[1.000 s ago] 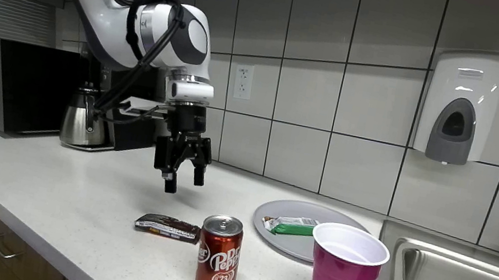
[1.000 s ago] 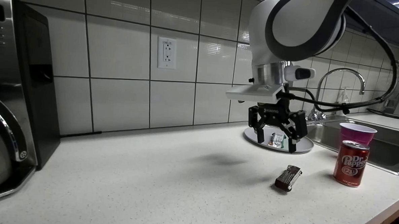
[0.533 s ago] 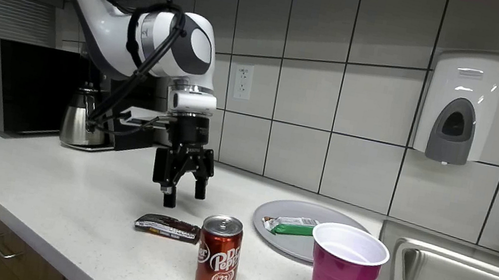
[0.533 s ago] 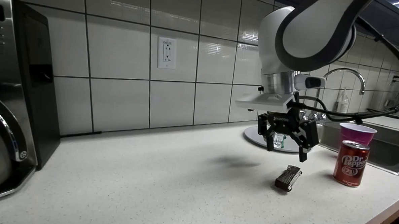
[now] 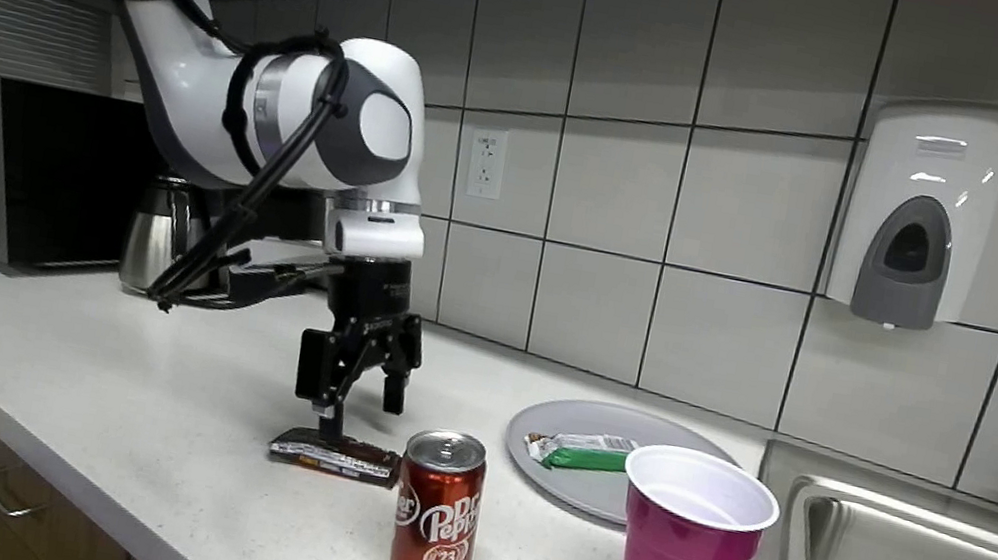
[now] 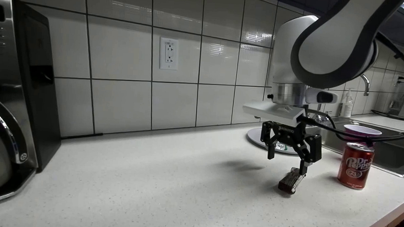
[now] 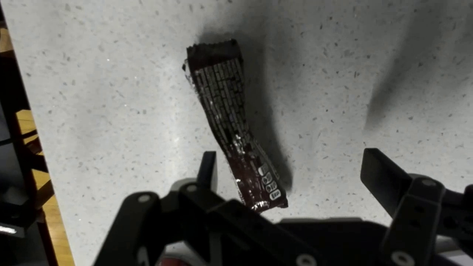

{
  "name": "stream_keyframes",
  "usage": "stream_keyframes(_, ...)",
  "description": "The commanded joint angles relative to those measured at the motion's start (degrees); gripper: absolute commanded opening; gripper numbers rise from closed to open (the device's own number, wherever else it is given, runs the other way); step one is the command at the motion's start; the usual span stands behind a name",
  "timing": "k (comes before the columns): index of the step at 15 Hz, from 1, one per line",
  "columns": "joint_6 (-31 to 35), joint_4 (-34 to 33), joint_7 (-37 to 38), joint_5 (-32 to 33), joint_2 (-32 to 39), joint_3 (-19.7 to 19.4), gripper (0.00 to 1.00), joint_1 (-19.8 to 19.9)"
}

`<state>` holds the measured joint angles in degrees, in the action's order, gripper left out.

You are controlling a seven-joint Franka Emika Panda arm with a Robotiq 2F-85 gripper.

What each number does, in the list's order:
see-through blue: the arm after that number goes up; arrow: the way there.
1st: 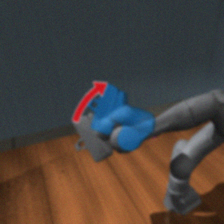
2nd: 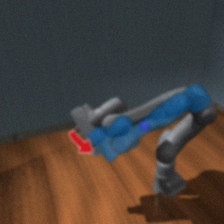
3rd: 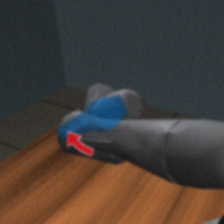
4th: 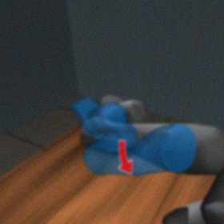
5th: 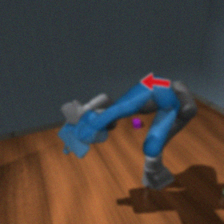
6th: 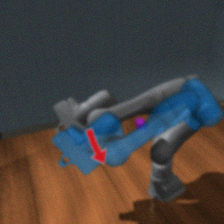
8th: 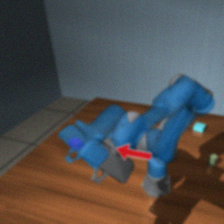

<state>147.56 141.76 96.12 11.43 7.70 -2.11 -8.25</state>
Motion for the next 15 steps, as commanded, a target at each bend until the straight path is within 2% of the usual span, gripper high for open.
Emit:
stream_keyframes(1, 5.2, 3.3, -4.5, -4.5, -1.4, 1.2, 1.00, 1.7)
stream_keyframes(14, 8.2, 6.7, -11.9, -13.8, -1.9, 1.1, 1.00, 2.0)
stream_keyframes(15, 8.2, 6.6, -12.4, -14.1, -1.9, 1.1, 0.93, 2.0)
